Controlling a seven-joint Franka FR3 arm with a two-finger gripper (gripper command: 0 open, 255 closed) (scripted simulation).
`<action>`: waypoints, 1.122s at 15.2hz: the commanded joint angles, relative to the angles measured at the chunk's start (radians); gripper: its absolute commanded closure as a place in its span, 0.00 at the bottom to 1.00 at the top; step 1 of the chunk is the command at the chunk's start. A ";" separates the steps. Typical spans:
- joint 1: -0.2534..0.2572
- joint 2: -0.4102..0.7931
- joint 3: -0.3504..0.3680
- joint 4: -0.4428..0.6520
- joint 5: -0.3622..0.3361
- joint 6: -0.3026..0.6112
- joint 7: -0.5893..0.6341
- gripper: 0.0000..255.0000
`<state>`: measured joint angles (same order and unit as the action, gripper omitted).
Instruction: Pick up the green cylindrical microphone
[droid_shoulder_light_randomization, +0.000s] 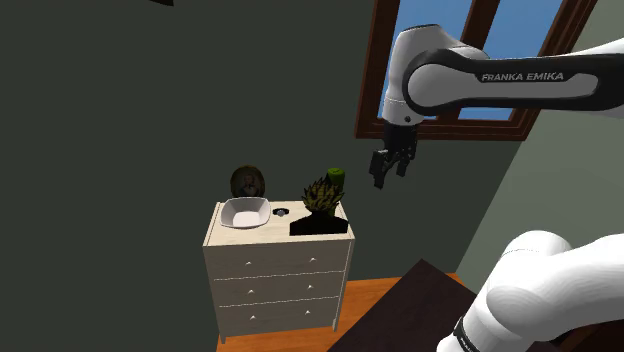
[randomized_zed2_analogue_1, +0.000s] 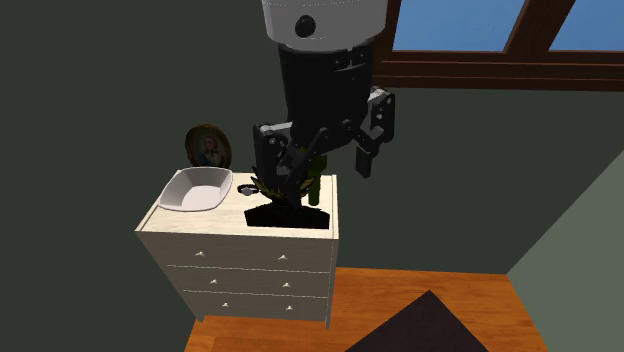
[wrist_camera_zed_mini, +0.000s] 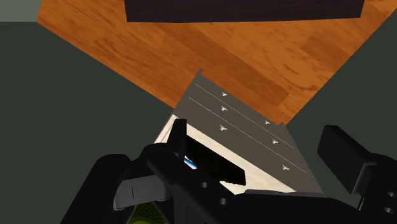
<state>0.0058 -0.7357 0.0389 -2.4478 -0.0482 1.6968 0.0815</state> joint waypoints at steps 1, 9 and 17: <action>0.000 0.000 0.000 0.000 0.000 0.000 0.000 0.00; -0.044 0.298 -0.066 0.119 -0.023 0.178 -0.038 0.00; -0.076 0.605 -0.124 0.316 -0.006 0.284 -0.085 0.00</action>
<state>-0.0646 -0.1715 -0.0759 -2.1605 -0.0574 1.9691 0.0069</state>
